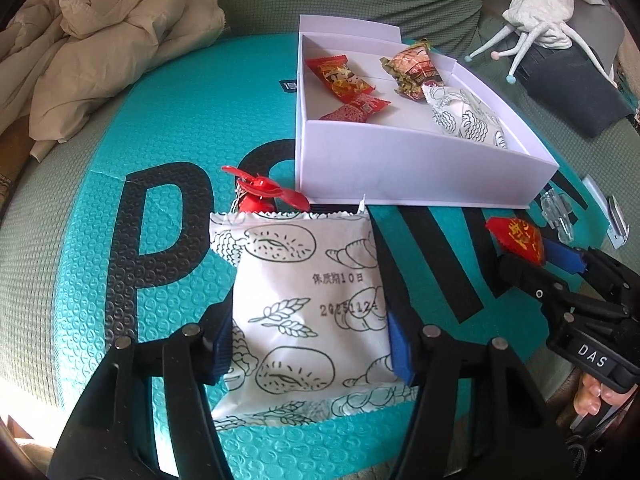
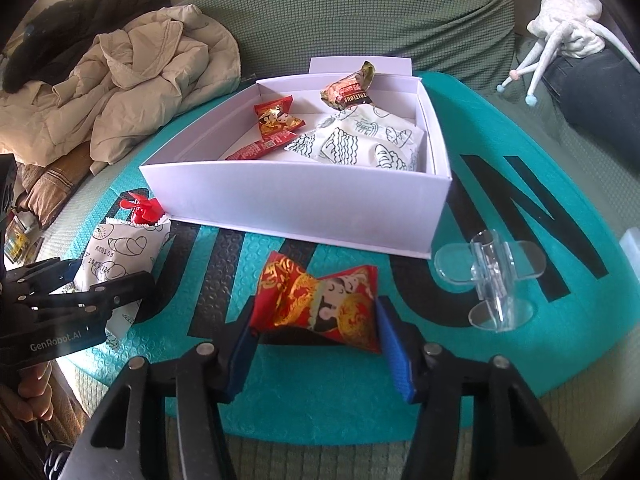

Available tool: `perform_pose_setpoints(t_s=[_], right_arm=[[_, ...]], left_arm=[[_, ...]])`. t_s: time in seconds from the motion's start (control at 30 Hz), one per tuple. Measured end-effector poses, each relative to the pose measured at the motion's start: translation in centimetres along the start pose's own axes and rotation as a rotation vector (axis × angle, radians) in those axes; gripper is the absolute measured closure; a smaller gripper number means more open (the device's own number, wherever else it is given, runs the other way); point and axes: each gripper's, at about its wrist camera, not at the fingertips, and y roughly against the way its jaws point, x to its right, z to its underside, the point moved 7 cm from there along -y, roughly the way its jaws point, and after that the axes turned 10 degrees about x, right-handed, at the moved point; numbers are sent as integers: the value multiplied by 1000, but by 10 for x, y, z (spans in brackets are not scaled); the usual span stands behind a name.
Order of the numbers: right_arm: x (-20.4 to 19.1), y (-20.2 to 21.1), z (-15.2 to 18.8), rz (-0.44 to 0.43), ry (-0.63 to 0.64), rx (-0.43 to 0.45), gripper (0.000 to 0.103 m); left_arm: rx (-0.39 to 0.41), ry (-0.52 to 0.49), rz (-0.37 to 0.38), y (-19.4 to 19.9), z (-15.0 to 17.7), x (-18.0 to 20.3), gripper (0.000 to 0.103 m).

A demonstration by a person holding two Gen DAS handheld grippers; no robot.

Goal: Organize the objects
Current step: 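Grasp the white pastry bag with left gripper while right grasps the red candy wrapper, then lift both held packets and carry them over the white box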

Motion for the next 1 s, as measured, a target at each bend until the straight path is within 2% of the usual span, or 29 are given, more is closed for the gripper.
perform_pose_setpoints(t_s=[0.6,1.0], right_arm=[[-7,33,8,-45,-20,12,47],[-18,45,13,-98,-48,2,47]], left_arm=[[-43,27,22,28,21,6,45],[-45,25,9,40,24,5,45]])
